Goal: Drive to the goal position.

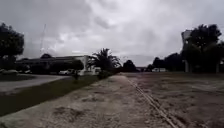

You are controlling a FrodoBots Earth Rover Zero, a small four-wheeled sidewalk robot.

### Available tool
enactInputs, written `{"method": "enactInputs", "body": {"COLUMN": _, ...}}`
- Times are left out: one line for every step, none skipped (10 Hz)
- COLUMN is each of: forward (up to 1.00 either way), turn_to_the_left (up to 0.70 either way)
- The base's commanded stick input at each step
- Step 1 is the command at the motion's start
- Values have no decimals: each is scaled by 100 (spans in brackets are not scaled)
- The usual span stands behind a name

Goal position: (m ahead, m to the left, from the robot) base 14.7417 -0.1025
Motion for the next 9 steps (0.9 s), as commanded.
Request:
{"method": "enactInputs", "body": {"forward": 50, "turn_to_the_left": 0}}
{"method": "enactInputs", "body": {"forward": 50, "turn_to_the_left": 0}}
{"method": "enactInputs", "body": {"forward": 50, "turn_to_the_left": 0}}
{"method": "enactInputs", "body": {"forward": 50, "turn_to_the_left": 0}}
{"method": "enactInputs", "body": {"forward": 50, "turn_to_the_left": 0}}
{"method": "enactInputs", "body": {"forward": 50, "turn_to_the_left": 0}}
{"method": "enactInputs", "body": {"forward": 50, "turn_to_the_left": 0}}
{"method": "enactInputs", "body": {"forward": 50, "turn_to_the_left": 0}}
{"method": "enactInputs", "body": {"forward": 50, "turn_to_the_left": 0}}
